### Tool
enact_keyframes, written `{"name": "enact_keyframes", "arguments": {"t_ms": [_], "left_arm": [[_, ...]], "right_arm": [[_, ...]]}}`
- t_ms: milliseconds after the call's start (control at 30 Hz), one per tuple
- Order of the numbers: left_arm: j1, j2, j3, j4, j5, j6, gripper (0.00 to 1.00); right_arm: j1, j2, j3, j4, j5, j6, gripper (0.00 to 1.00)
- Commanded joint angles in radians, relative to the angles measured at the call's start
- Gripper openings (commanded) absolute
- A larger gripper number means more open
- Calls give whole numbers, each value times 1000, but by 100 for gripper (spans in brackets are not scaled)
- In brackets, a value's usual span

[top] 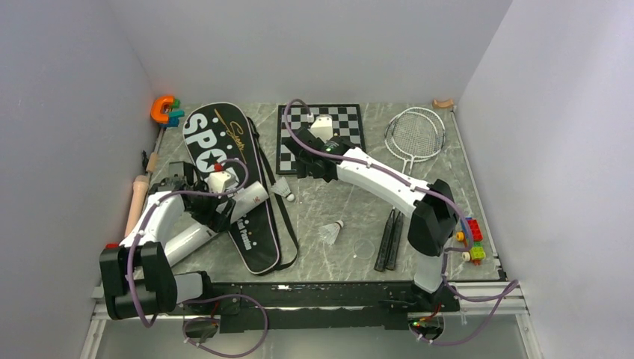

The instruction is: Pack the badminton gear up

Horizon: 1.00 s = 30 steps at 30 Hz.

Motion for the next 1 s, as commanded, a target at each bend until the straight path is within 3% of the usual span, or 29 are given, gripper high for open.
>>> {"name": "enact_keyframes", "arguments": {"t_ms": [0,200,500,633,967], "left_arm": [[-6,-14,-44,74,-34,77,99],[-7,-19,-143,156,-98,142,94],[-7,-139,-223,184,-164,200,59],[-7,-199,-246,172,-180,223,55],[-7,-277,-240,114,-192,258,56]], "right_arm": [[8,41,68,4,-41,6,100],[8,121,155,2,-102,8,100],[7,342,395,-29,-192,33,96],[-1,425,477,-26,-223,50,91],[-43,545,541,33,-308,80,81]]}}
